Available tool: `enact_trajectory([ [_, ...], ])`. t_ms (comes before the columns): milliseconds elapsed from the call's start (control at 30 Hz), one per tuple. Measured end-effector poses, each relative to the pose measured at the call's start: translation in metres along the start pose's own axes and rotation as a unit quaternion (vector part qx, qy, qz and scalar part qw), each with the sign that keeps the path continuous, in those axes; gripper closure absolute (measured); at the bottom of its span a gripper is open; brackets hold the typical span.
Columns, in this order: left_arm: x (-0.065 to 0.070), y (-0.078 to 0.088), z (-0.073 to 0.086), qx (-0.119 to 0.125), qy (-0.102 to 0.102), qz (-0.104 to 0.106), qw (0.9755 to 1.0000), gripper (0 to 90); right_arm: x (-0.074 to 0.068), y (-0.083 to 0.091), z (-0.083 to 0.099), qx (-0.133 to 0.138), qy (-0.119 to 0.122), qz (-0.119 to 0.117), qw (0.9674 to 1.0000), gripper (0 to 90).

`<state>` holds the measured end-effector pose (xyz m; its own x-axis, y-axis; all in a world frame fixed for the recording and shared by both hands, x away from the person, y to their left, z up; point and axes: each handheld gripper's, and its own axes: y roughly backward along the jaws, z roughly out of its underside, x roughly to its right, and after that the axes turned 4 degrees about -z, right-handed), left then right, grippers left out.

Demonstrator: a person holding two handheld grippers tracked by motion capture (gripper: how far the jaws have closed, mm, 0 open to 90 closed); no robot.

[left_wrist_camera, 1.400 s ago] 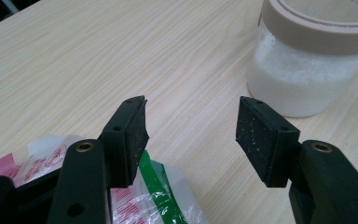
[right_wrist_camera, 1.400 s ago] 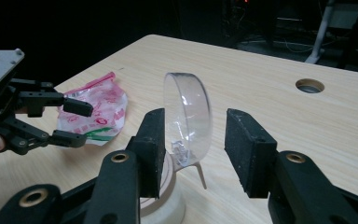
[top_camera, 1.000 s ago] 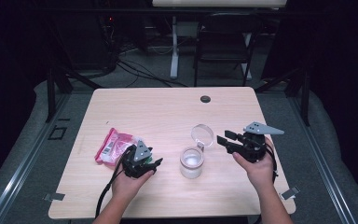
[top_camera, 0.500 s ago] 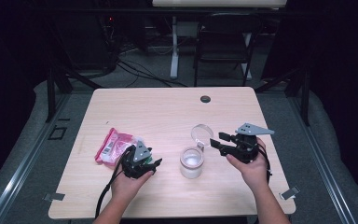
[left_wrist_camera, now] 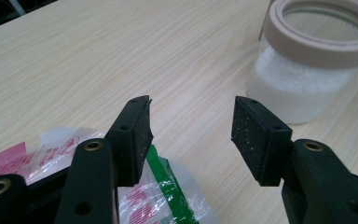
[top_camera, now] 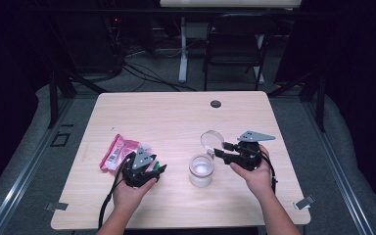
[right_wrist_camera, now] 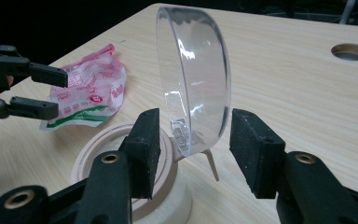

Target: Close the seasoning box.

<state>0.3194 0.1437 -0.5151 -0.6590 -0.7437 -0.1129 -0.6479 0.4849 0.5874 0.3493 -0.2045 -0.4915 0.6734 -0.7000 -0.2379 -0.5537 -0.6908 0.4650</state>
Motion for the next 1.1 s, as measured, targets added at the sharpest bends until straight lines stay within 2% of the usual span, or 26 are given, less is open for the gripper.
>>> enact_trajectory([
  [67,0.000,0.002,-0.006,0.012,0.010,0.008,0.9999,50.5,0.000,-0.002,0.001,-0.005,0.002,0.000,1.0000,54.1],
  [200,0.004,-0.001,-0.019,0.013,0.001,0.017,0.9998,57.0,-0.001,-0.005,0.002,-0.008,0.005,-0.003,1.0000,56.3],
  [267,0.006,-0.002,-0.022,0.015,0.001,0.020,0.9997,59.9,-0.003,-0.006,0.002,-0.010,0.011,-0.006,0.9999,56.5],
  [333,0.010,-0.007,-0.033,0.021,0.008,0.034,0.9991,62.6,-0.005,-0.007,0.002,-0.011,0.014,-0.005,0.9998,57.1],
  [433,0.015,-0.012,-0.043,0.020,-0.001,0.044,0.9988,66.5,-0.006,-0.008,0.003,-0.010,0.018,-0.003,0.9998,58.0],
  [467,0.015,-0.012,-0.043,0.020,-0.001,0.044,0.9988,67.9,-0.006,-0.008,0.003,-0.010,0.018,-0.003,0.9998,58.0],
  [600,0.023,-0.017,-0.059,0.021,-0.021,0.042,0.9987,73.5,-0.006,-0.007,0.002,-0.014,0.024,0.000,0.9996,61.8],
  [867,0.028,-0.023,-0.077,0.026,-0.028,0.058,0.9976,79.6,-0.011,-0.007,0.002,-0.015,0.032,-0.004,0.9994,62.9],
  [1100,0.039,-0.024,-0.091,0.032,-0.046,0.075,0.9956,83.6,-0.023,-0.009,0.005,-0.028,0.063,0.003,0.9976,59.4],
])
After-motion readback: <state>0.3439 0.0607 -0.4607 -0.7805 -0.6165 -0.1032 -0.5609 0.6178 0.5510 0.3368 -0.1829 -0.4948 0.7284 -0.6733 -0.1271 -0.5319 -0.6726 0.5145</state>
